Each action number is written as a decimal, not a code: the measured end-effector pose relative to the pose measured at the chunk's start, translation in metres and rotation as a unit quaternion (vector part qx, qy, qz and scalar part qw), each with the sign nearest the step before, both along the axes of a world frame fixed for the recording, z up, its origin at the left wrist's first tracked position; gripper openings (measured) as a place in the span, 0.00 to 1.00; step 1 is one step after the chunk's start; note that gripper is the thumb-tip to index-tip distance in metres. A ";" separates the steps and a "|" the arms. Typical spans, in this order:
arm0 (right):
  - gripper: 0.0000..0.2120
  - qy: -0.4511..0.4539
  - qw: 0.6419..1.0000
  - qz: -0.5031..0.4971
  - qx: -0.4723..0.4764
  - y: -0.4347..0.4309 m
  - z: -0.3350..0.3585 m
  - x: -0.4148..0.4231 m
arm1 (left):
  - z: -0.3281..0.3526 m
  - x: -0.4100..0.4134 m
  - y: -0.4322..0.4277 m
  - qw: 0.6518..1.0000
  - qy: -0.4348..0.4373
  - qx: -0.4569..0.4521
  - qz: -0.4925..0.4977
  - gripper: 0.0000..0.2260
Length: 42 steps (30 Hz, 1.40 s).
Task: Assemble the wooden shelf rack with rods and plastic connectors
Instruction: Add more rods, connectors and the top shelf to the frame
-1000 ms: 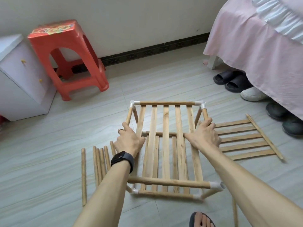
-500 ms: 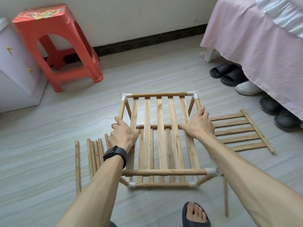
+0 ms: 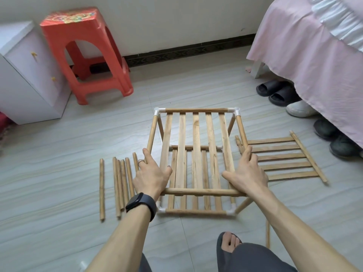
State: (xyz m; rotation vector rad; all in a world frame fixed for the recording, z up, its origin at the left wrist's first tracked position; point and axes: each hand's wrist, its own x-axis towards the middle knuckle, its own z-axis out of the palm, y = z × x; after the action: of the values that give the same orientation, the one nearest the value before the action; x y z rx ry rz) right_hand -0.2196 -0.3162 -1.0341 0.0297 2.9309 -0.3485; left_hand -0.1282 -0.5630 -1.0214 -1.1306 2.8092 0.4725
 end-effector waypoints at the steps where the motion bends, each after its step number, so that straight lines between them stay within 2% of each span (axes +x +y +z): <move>1: 0.61 0.005 1.000 0.006 -0.003 0.000 0.000 0.000 | -0.001 0.001 0.000 1.000 0.006 -0.007 -0.003 0.43; 16: 0.58 0.044 0.998 0.049 0.004 -0.014 0.004 -0.040 | 0.000 -0.025 -0.005 1.000 0.014 -0.011 0.014 0.44; 20: 0.58 0.043 0.998 0.041 0.005 -0.014 0.000 -0.052 | 0.004 -0.035 -0.006 1.000 -0.008 0.000 0.001 0.45; 22: 0.56 0.045 0.999 0.028 0.000 -0.015 0.001 -0.055 | 0.006 -0.038 -0.010 0.999 -0.027 0.008 -0.018 0.47; 24: 0.49 0.086 0.995 0.036 -0.026 -0.016 0.005 -0.051 | 0.009 -0.037 -0.020 0.996 -0.061 0.041 -0.055 0.49; 27: 0.34 0.197 0.972 0.114 -0.065 -0.023 0.015 -0.035 | 0.024 -0.034 -0.055 0.975 -0.136 0.117 -0.128 0.44; 29: 0.31 0.218 0.956 0.177 -0.079 -0.040 0.022 -0.023 | 0.038 -0.032 -0.092 0.965 -0.185 0.088 -0.164 0.34; 31: 0.29 0.208 0.946 0.237 -0.076 -0.069 0.030 -0.013 | 0.050 -0.027 -0.130 0.966 -0.201 0.039 -0.159 0.29; 34: 0.30 0.184 0.927 0.314 -0.093 -0.123 0.045 -0.002 | 0.053 -0.012 -0.175 0.978 -0.174 0.003 -0.115 0.25; 39: 0.36 0.103 0.907 0.400 -0.079 -0.218 0.046 -0.004 | 0.005 0.030 -0.208 0.985 -0.137 0.092 -0.056 0.23; 42: 0.36 0.058 0.907 0.418 -0.019 -0.248 0.028 -0.017 | -0.042 0.048 -0.200 0.980 -0.138 0.134 -0.047 0.21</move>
State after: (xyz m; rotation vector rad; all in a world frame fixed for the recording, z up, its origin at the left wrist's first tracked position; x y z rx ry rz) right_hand -0.2368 -0.5642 -1.0064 -1.2349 2.7060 -0.2587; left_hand -0.0798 -0.7631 -1.0631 -0.9244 2.4585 0.6119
